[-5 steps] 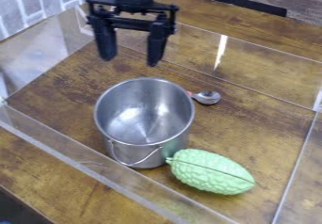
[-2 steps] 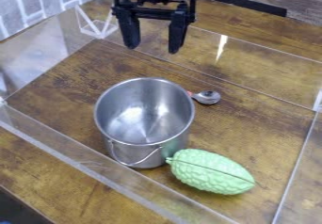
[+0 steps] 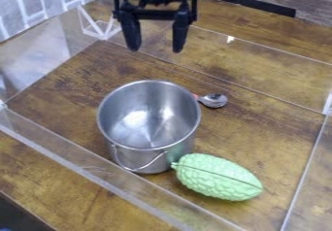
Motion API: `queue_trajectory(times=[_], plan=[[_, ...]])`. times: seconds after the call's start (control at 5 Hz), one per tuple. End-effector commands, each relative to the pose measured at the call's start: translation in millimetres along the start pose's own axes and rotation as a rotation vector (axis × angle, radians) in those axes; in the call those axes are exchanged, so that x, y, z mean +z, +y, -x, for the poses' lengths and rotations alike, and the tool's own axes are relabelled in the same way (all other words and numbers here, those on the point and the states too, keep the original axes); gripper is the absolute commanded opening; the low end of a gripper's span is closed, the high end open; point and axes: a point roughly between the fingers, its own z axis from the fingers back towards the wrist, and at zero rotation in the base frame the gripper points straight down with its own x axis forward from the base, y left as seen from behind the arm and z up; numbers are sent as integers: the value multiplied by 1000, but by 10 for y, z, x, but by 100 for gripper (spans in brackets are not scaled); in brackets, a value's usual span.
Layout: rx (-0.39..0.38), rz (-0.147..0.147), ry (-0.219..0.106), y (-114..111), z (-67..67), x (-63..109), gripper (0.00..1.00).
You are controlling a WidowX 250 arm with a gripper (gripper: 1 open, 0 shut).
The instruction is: Move the orange spoon to the left
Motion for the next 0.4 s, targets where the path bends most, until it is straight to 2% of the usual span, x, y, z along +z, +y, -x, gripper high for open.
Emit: queue_trajectory(times=[0.0, 0.2], plan=[[39, 26, -77, 66, -263, 10, 100], [62, 39, -106, 17, -452, -112, 100]])
